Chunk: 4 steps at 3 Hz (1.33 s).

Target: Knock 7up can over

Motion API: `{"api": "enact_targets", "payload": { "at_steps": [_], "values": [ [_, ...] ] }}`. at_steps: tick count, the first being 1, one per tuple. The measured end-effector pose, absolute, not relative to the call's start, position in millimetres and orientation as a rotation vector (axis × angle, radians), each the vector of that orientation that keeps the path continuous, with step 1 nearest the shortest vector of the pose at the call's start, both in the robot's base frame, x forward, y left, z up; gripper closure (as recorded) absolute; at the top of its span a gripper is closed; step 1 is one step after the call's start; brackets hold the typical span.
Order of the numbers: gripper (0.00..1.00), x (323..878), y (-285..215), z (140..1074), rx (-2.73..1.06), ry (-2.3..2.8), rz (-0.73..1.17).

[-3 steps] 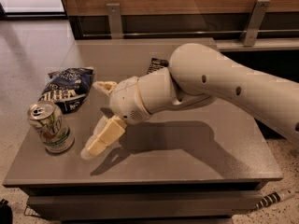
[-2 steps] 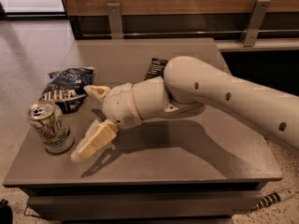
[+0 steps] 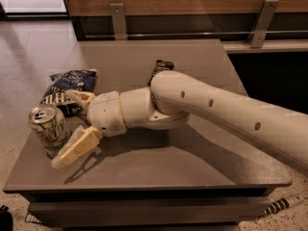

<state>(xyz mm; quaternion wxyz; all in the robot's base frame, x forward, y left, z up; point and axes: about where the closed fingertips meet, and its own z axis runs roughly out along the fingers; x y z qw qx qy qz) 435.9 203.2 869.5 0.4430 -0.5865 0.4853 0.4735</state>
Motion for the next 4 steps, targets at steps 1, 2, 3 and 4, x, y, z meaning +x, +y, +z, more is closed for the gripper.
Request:
{"api": "enact_targets", "payload": {
  "at_steps": [1, 2, 3, 4],
  "values": [
    [0.18, 434.4, 218.1, 870.5, -1.448, 1.146, 1.199],
    [0.41, 433.1, 220.7, 870.8, -1.449, 1.137, 1.203],
    [0.64, 431.7, 222.2, 871.4, -1.452, 1.134, 1.205],
    [0.88, 430.2, 223.8, 871.9, -1.456, 1.131, 1.207]
  ]
}}
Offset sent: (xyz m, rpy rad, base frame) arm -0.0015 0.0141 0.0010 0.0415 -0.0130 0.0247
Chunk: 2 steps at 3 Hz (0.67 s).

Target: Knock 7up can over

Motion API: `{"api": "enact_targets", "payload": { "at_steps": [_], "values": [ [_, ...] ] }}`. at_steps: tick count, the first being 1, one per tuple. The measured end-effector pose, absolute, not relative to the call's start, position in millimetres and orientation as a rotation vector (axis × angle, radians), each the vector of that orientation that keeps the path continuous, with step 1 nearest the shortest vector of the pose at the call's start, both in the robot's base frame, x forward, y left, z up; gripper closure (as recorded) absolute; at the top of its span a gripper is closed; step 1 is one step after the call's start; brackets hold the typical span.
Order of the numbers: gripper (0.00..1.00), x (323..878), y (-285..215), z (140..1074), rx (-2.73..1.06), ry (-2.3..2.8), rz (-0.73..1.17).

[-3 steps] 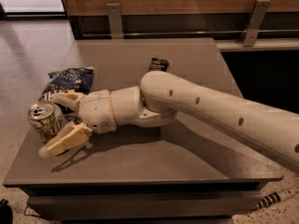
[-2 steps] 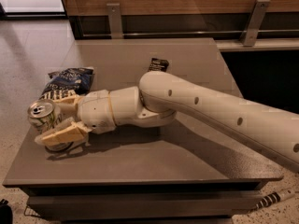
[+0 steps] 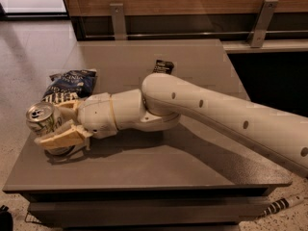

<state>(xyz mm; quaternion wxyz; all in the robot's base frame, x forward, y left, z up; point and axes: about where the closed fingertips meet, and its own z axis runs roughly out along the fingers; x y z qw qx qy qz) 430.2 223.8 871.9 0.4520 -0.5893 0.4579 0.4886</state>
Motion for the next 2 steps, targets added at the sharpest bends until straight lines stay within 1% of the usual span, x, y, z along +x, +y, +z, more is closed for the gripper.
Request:
{"api": "enact_targets", "payload": {
  "at_steps": [1, 2],
  "values": [
    [1.00, 428.8, 225.3, 872.5, -1.459, 1.128, 1.209],
    [1.00, 428.7, 225.2, 873.1, -1.462, 1.131, 1.207]
  ]
}}
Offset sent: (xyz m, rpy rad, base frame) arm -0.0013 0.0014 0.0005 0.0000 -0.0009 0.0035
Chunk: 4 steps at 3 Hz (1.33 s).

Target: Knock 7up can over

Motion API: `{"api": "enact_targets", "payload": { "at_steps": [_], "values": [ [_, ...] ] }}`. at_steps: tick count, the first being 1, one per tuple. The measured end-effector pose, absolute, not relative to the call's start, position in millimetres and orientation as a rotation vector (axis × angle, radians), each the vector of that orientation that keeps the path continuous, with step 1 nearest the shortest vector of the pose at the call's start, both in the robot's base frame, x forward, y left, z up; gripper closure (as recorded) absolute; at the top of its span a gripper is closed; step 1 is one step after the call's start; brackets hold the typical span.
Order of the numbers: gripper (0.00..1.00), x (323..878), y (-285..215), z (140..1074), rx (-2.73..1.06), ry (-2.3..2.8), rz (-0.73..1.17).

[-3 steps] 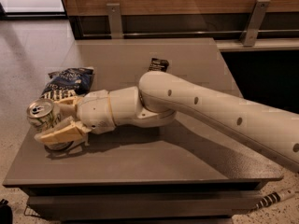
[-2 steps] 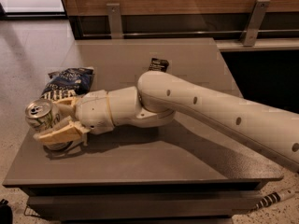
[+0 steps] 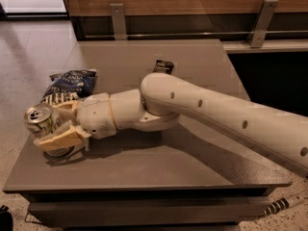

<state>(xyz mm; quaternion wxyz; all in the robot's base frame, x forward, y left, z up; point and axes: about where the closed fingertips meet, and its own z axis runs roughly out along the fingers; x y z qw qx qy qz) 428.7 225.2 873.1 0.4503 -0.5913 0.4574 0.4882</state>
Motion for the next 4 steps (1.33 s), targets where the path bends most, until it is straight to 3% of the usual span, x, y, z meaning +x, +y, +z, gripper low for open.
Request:
{"api": "enact_targets", "payload": {
  "at_steps": [2, 4],
  "values": [
    [1.00, 432, 214, 892, -1.545, 1.190, 1.133],
    [1.00, 448, 183, 932, -1.762, 1.354, 0.921]
  ]
}}
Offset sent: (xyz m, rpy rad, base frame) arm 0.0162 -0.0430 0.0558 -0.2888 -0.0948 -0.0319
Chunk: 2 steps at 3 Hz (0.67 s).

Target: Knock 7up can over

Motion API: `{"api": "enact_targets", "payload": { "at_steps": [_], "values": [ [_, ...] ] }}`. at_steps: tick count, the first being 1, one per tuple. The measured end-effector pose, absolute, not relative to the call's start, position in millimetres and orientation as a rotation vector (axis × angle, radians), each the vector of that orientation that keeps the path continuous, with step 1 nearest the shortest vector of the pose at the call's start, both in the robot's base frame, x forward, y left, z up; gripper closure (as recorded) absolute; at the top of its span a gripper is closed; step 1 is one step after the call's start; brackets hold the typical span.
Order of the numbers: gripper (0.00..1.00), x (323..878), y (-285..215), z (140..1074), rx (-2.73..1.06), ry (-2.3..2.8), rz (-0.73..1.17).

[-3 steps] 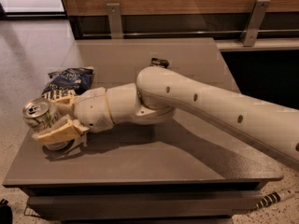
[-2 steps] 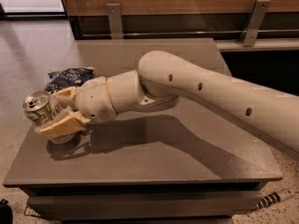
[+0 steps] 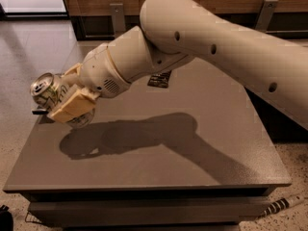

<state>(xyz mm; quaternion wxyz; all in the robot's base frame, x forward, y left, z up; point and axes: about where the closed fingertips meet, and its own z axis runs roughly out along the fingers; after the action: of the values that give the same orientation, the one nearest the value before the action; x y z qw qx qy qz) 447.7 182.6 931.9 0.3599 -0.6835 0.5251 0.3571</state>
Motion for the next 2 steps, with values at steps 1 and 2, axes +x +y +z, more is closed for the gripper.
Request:
{"api": "enact_targets", "payload": {
  "at_steps": [1, 2],
  "values": [
    [1.00, 452, 170, 936, -1.809, 1.448, 0.808],
    [1.00, 452, 159, 937, -1.836, 1.546, 0.678]
  ]
}}
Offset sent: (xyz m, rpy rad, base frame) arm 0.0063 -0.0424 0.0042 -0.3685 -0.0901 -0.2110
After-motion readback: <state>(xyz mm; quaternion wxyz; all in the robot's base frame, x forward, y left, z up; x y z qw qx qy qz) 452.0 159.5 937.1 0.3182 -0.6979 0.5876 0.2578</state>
